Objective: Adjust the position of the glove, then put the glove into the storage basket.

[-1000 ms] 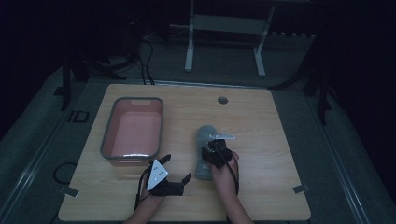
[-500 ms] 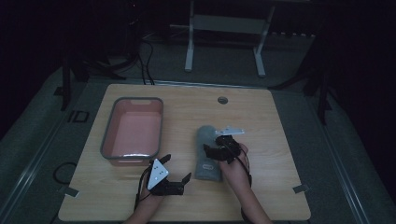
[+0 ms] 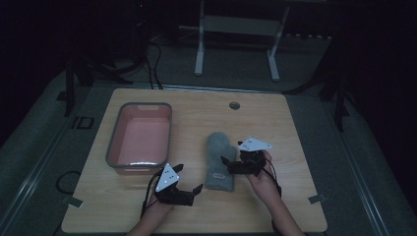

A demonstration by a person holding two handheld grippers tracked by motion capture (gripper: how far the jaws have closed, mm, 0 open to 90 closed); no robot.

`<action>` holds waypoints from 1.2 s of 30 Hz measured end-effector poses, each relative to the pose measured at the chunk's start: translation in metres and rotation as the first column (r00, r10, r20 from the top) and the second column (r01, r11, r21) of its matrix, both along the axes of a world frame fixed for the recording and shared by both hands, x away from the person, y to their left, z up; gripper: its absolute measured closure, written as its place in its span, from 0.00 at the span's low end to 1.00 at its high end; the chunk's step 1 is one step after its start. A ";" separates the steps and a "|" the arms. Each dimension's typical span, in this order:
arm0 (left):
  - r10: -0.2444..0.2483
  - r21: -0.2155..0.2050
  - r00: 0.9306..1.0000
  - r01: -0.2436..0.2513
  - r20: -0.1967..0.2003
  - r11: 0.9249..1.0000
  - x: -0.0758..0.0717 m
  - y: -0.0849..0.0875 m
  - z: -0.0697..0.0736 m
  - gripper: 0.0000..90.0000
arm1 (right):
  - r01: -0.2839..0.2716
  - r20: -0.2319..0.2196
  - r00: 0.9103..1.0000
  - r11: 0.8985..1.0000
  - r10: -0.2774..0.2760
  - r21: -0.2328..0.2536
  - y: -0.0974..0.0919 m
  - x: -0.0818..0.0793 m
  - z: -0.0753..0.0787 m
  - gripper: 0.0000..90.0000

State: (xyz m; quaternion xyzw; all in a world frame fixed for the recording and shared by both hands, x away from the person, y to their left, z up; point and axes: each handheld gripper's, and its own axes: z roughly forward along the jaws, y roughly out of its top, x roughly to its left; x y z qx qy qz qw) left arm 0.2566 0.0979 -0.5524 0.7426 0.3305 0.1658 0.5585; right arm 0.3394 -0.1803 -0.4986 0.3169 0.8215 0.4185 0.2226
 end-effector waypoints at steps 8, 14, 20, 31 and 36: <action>-0.068 0.020 0.997 0.068 -0.025 0.997 0.005 -0.012 0.013 0.01 | -0.032 0.054 0.998 0.999 0.032 -0.002 -0.012 -0.006 -0.001 0.17; -0.072 0.014 0.997 0.072 -0.029 0.997 0.015 -0.018 0.025 0.01 | 0.084 -0.102 0.991 0.996 -0.081 0.023 -0.019 -0.004 0.005 0.19; -0.081 0.012 0.993 0.083 -0.086 0.997 0.036 -0.019 0.040 0.01 | 0.024 -0.198 0.980 0.999 -0.015 0.046 -0.023 -0.003 -0.001 0.15; -0.013 0.082 0.986 0.027 -0.167 0.996 0.071 -0.037 0.038 0.08 | 0.069 -0.192 0.980 0.993 -0.050 0.091 -0.025 0.007 -0.002 0.35; -0.006 0.081 0.977 0.024 -0.212 0.996 0.086 -0.044 0.032 0.20 | 0.078 -0.207 0.976 0.995 -0.064 0.059 -0.017 0.012 -0.011 0.40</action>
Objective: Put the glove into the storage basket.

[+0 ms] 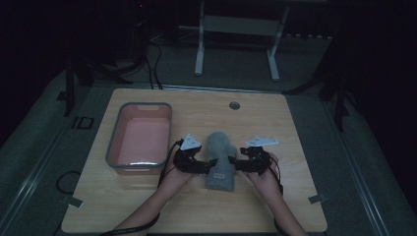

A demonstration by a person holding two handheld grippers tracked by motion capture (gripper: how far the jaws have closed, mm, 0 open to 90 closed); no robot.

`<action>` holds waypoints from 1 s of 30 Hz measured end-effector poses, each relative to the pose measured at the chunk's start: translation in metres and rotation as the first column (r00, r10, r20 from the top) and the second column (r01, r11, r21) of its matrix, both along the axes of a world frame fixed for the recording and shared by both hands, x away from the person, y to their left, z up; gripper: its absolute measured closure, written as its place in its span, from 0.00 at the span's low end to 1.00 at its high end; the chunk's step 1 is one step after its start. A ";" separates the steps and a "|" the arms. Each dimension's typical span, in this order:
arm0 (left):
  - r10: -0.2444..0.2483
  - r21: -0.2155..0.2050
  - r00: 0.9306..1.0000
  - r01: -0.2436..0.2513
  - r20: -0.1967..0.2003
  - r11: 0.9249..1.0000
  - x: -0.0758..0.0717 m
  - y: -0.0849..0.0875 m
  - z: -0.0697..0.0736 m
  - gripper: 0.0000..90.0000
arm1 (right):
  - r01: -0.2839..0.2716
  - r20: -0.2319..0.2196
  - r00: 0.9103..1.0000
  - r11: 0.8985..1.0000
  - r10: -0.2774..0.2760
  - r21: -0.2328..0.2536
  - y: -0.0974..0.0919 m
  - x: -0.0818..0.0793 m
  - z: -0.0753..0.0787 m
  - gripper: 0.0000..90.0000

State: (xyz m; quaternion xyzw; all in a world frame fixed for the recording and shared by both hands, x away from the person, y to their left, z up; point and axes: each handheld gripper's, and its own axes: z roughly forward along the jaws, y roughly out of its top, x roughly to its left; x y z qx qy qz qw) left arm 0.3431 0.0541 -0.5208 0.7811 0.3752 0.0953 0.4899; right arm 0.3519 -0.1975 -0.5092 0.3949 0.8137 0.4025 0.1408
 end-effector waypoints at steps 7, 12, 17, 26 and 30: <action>0.022 0.107 0.998 -0.015 -0.063 0.994 0.020 -0.010 -0.012 0.24 | -0.033 -0.068 0.997 0.999 0.033 0.001 0.001 0.004 -0.026 0.33; 0.015 0.143 0.994 0.001 -0.109 0.990 0.029 -0.016 -0.025 0.24 | -0.056 -0.164 0.985 0.998 0.056 0.003 -0.005 0.017 -0.035 0.32; 0.009 0.113 0.987 0.009 -0.161 0.994 0.036 -0.017 -0.031 0.24 | -0.087 -0.237 0.966 0.993 0.103 0.076 -0.008 0.024 -0.042 0.48; -0.056 0.107 0.979 0.079 -0.198 0.991 0.051 -0.027 -0.039 0.27 | -0.175 -0.238 0.954 0.983 0.184 0.057 -0.011 0.026 -0.041 0.77; -0.115 0.042 0.960 0.129 -0.254 0.991 0.054 -0.027 -0.040 0.52 | -0.174 -0.245 0.952 0.983 0.182 0.054 -0.010 0.026 -0.040 0.81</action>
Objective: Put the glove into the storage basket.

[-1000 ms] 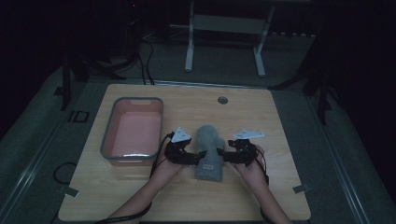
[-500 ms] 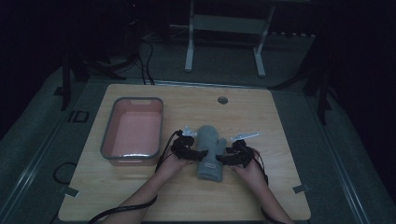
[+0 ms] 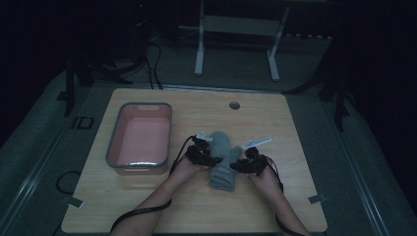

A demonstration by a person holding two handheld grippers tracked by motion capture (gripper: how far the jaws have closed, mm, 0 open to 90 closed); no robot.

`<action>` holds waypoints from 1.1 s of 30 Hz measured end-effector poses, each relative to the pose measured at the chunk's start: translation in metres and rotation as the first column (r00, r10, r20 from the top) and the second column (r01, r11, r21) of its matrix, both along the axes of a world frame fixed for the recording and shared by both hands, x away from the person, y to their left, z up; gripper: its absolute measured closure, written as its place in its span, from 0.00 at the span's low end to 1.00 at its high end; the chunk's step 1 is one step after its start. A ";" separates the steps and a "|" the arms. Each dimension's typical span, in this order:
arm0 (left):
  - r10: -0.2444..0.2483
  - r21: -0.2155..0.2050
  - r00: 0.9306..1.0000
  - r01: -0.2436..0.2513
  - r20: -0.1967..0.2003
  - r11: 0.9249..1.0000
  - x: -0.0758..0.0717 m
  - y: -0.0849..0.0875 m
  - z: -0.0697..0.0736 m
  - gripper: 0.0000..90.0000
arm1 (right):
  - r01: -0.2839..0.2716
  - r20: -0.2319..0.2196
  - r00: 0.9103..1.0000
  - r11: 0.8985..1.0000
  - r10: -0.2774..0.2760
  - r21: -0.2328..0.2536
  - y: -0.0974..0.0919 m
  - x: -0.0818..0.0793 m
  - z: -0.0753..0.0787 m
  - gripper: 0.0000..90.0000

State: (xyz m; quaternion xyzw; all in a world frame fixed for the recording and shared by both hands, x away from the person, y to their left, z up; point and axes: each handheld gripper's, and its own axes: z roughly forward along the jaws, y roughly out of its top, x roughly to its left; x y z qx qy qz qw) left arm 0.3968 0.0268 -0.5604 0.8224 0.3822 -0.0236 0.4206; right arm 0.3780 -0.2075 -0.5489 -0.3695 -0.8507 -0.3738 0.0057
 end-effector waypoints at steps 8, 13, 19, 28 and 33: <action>-0.026 -0.066 1.000 0.026 -0.005 0.998 -0.003 0.002 0.000 0.82 | 0.031 -0.028 0.999 0.999 -0.030 0.032 -0.002 -0.001 0.000 0.87; -0.029 -0.071 0.999 0.031 0.026 0.997 -0.007 0.003 0.017 0.87 | 0.026 0.006 1.000 0.999 -0.026 0.022 -0.001 -0.006 0.013 0.89; -0.019 -0.105 0.998 0.025 0.057 0.994 -0.011 0.005 0.037 0.87 | 0.036 0.043 0.998 0.995 -0.041 0.094 -0.006 -0.011 0.033 0.90; -0.026 -0.125 0.992 0.041 0.121 0.991 -0.016 0.012 0.076 0.87 | 0.025 0.114 0.993 0.989 -0.042 0.144 -0.005 -0.019 0.070 0.91; -0.034 -0.114 0.988 0.052 0.151 0.992 -0.016 0.019 0.095 0.87 | 0.011 0.139 0.990 0.989 -0.032 0.150 -0.001 -0.019 0.085 0.91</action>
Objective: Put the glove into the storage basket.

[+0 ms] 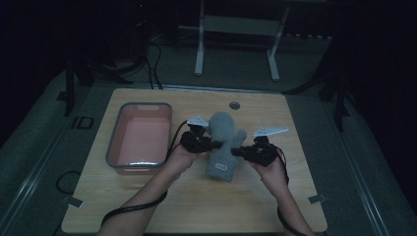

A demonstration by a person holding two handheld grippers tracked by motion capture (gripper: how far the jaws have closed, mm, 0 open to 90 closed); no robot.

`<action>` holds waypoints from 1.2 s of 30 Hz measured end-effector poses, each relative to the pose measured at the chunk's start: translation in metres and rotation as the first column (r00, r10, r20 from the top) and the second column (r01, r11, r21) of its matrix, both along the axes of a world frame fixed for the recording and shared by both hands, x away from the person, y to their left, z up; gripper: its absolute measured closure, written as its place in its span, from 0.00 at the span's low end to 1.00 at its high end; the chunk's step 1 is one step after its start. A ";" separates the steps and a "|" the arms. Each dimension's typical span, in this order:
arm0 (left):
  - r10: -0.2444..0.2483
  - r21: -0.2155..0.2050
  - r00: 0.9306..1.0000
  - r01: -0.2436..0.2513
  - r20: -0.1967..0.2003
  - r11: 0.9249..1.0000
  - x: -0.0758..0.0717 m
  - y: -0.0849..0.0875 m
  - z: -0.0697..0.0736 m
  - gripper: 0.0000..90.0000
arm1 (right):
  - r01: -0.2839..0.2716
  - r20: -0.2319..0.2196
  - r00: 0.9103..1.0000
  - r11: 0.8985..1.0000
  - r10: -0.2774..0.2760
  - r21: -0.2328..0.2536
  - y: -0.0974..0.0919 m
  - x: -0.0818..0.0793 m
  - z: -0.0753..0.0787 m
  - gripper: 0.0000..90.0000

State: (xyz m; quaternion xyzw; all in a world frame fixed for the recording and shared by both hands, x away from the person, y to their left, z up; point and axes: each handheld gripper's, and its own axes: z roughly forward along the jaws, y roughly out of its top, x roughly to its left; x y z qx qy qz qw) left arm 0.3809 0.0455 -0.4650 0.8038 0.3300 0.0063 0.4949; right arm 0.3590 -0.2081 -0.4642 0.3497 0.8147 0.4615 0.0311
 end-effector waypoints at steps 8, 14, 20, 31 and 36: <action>0.003 0.009 1.000 -0.003 0.023 1.000 0.003 0.016 0.020 0.87 | -0.016 0.026 1.000 1.000 0.016 0.022 0.013 0.005 0.019 0.91; 0.025 0.008 0.999 -0.026 0.027 1.000 0.005 0.034 0.032 0.87 | -0.042 0.024 0.999 0.999 0.041 0.024 0.030 0.012 0.033 0.91; 0.055 0.003 0.998 -0.055 0.036 0.998 0.006 0.052 0.039 0.87 | -0.058 0.030 0.998 0.998 0.057 0.040 0.046 0.019 0.040 0.91; 0.136 -0.002 0.990 -0.136 0.043 0.991 0.004 0.106 0.053 0.87 | -0.114 0.035 0.993 0.992 0.112 0.061 0.098 0.034 0.054 0.91; 0.180 0.019 0.983 -0.181 0.043 0.983 0.001 0.136 0.059 0.87 | -0.156 0.037 0.987 0.986 0.154 0.059 0.137 0.041 0.061 0.91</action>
